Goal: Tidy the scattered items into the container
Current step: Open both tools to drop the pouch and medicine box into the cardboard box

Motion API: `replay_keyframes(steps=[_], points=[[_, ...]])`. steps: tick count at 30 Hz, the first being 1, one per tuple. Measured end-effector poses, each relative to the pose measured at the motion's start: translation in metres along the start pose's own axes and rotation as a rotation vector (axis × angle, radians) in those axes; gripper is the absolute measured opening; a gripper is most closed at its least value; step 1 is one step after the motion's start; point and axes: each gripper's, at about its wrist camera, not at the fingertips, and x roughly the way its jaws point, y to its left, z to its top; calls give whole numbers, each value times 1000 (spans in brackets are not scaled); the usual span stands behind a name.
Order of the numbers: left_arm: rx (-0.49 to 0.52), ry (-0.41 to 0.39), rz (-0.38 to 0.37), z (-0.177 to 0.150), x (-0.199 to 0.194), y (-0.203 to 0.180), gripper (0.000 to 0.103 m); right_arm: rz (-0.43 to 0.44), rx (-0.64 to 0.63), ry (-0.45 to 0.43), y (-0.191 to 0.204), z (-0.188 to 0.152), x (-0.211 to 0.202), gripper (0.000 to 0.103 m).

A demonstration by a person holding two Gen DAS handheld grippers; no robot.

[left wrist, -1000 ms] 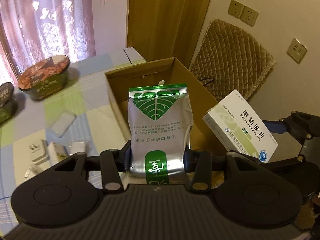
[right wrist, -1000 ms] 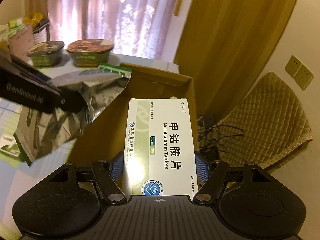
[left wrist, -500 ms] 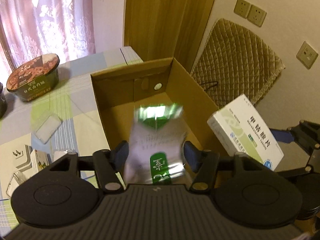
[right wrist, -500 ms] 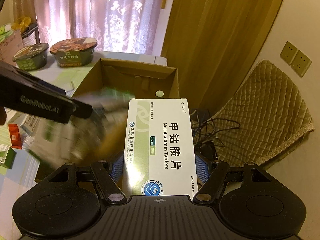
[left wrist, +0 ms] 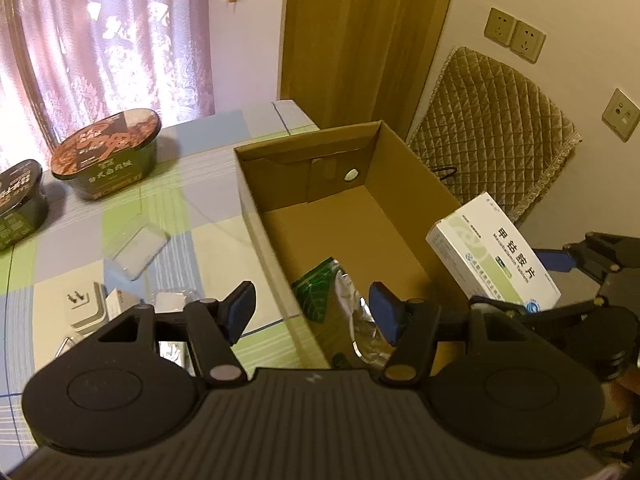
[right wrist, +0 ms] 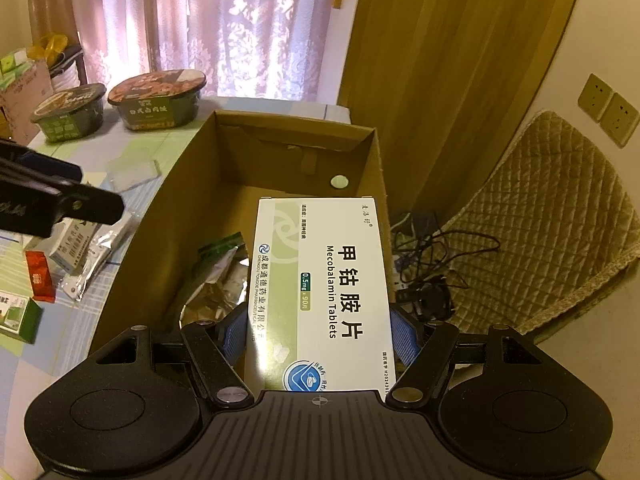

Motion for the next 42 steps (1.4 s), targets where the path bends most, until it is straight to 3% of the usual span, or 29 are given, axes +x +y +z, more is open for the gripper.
replay_keyframes(steps=[20,32,42], points=[[-19,27,-6,-14,4,13,61,62,28,28,4,6,31,74],[-27,37,-4,-24,-5,23,65,31,41,-3,-5,0,11,74],[-36,30,13,-40,-27,31,68,48,39,-36,11,2,-16,74]])
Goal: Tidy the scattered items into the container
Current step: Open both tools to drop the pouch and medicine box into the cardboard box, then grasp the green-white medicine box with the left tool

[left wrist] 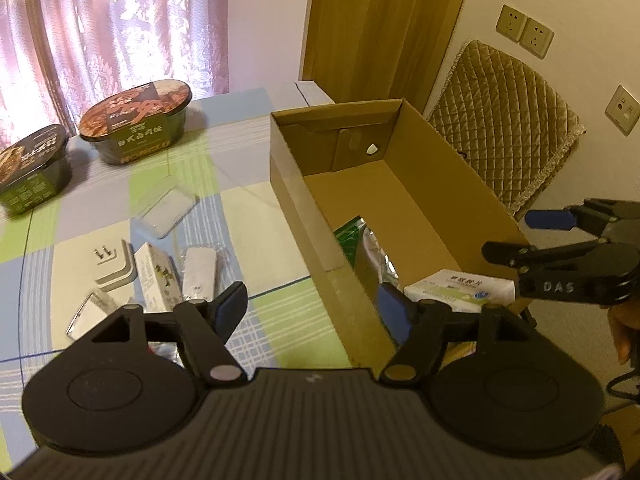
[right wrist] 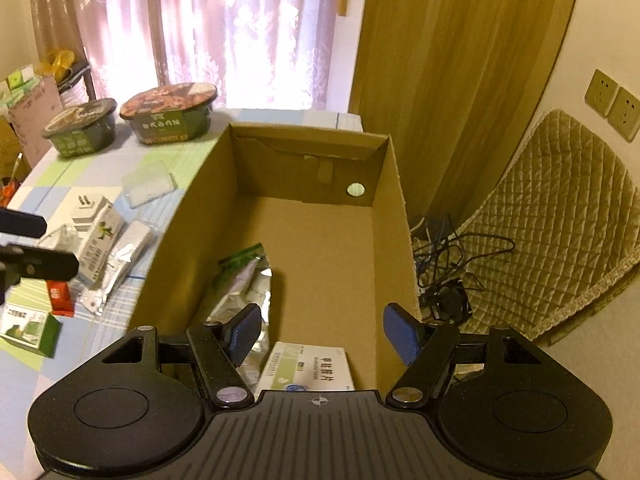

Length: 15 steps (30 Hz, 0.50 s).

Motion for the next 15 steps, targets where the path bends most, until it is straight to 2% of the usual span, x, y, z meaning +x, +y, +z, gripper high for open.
replay_keyframes(steps=[7,9,15], points=[[-9,7,18,-21,-17,11,74,14,-7,-9,27,-6,-18,74],[-17,9,25,-28,-22,16,76,17,-5,-29,34,-9,-23,103],[-51,14,52,-56,-42,37,85,48,-32,-35,61,-17,-37,103]])
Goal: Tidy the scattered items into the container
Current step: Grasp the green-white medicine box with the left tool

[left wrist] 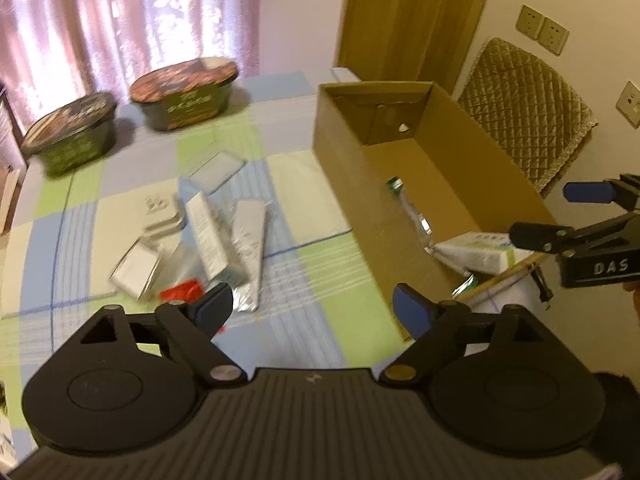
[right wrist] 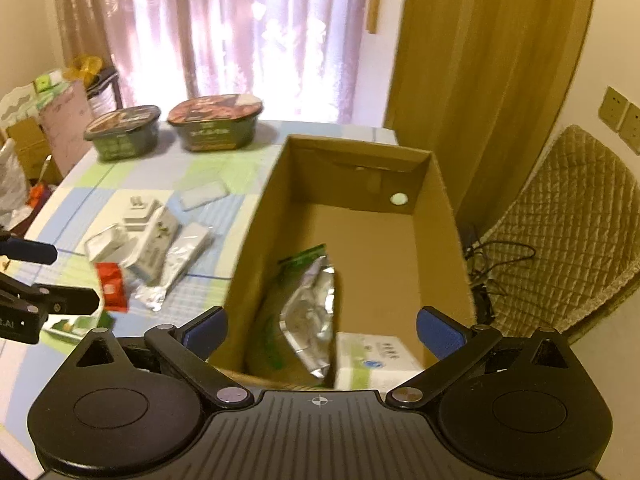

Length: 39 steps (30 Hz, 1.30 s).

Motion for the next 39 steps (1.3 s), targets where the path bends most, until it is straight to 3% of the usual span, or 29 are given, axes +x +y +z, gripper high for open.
replay_keyframes(steps=[5,9,15,24,30,39], points=[[-30,8,28,-30,-15,24,89,31,-28,-13,26,-5,-11,103],[-9,-14,106,-57,-30,42,92,54,-60,-33,47,-9,-18,103],[-71,5,151,-86,-50,76,99,126,-87,-33,80,-17,-26,103],[-124,61,161,-117,-63,108,102,206,-143,9,122,-38,-25,103],[-76,69,137,-120,-59,116,102,234,-180,43,137,-51,-16,103],[139,118,64,-119,-27,122,102,264,-222,114,156,-58,22,103]])
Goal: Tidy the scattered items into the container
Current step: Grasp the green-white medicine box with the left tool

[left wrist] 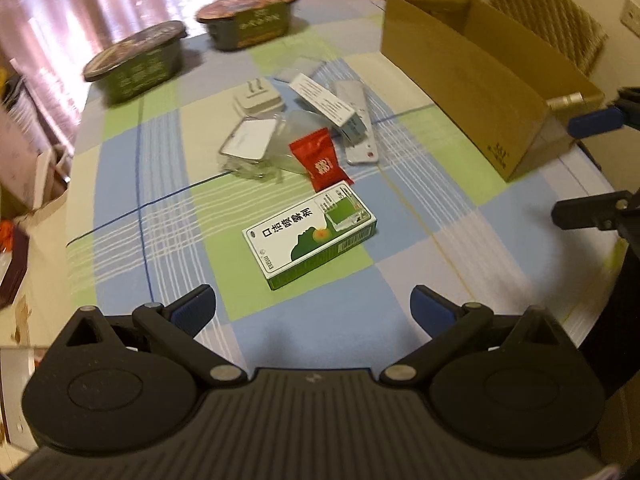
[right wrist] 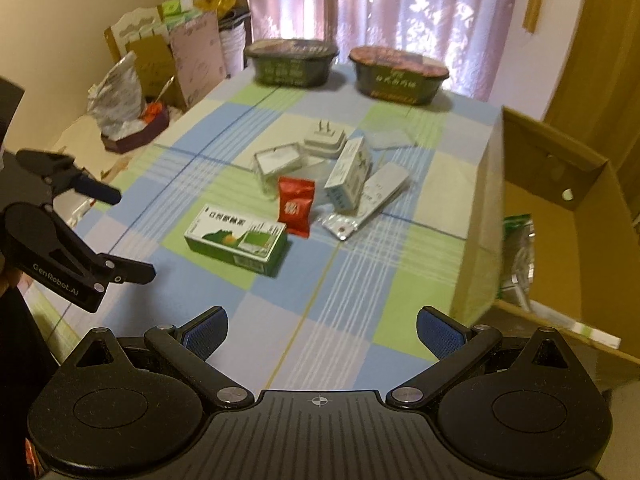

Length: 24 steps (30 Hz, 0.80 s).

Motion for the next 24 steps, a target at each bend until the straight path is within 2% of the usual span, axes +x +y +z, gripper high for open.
replay_keyframes(steps=[7,11,19,22,24], points=[[187,14,-51,12,37,13,101,15,-34,50,-2,4,38,103],[300,20,-92,21,63,19,94,34,-57,75,-5,4,57,103],[483,35,-190,43,108,20,89,43,-71,112,-9,2,92,103],[481,79,-239,50,127,21,72,39,-76,124,-9,2,99,103],[466,105,-256,50,135,22,68,38,-76,129,-10,2,104,103]])
